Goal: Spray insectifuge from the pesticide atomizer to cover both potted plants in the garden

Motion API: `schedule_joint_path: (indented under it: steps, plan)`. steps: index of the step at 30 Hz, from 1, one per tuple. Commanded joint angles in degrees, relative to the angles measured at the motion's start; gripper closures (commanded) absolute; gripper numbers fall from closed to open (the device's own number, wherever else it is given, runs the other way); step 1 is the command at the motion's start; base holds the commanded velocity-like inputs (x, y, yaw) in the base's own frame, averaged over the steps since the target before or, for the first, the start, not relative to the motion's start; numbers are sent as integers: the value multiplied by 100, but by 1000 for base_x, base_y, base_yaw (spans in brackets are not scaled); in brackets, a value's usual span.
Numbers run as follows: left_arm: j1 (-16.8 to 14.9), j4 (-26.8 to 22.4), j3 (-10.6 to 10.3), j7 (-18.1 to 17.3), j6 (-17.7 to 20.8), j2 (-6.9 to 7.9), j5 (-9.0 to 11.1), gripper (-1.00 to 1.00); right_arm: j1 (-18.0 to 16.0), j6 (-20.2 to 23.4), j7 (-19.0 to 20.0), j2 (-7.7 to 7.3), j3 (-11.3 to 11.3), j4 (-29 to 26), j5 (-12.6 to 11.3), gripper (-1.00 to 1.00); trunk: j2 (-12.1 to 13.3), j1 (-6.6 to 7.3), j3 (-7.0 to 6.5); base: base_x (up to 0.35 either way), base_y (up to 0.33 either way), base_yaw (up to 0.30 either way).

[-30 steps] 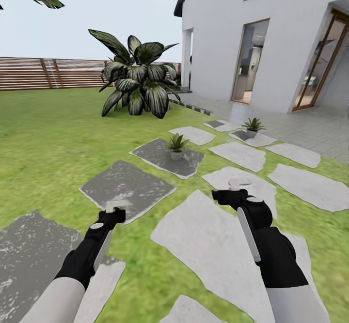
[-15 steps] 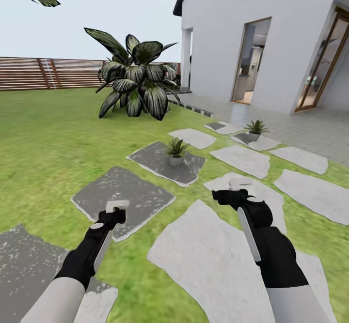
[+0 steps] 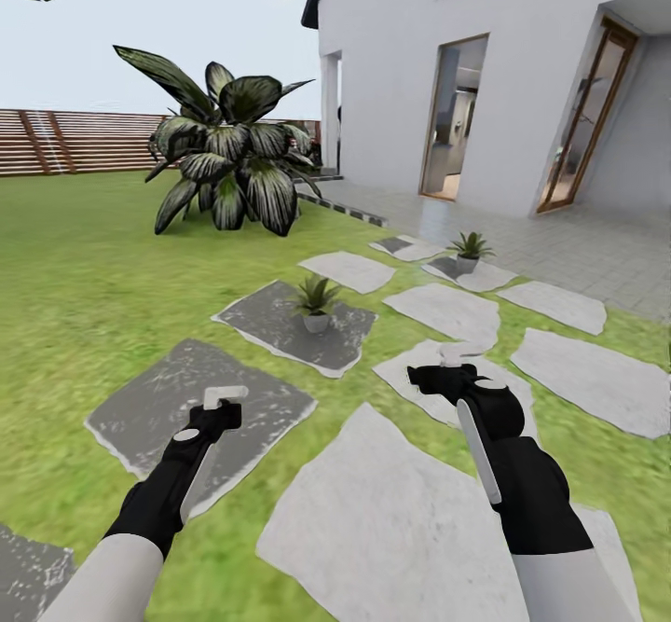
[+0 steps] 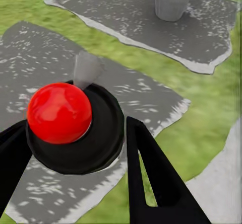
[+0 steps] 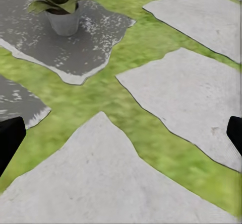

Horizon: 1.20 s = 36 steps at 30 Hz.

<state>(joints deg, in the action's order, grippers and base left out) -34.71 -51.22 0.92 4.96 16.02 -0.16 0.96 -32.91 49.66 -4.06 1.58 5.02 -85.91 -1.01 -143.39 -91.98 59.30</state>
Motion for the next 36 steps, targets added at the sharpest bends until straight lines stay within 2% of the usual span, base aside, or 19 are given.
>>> schedule_joint_path:
  steps: [1,15,24,36]
  plan:
    - [-1,-11,4,14,33,0,9,100,-5,26,-38,0,8,-4,-13,-100,-2,-2,6,347,0,-96]
    - [-1,-18,1,16,33,0,9,100,-5,26,-39,0,10,-1,-13,-100,-2,-2,6,341,0,-12]
    - [-1,-20,4,23,41,-2,7,100,-5,26,-40,0,12,-1,-13,-100,-2,-2,6,41,0,0]
    - [-1,-20,4,16,41,-2,42,100,-5,26,-37,0,15,-1,-13,-100,14,29,-260,0,0,0]
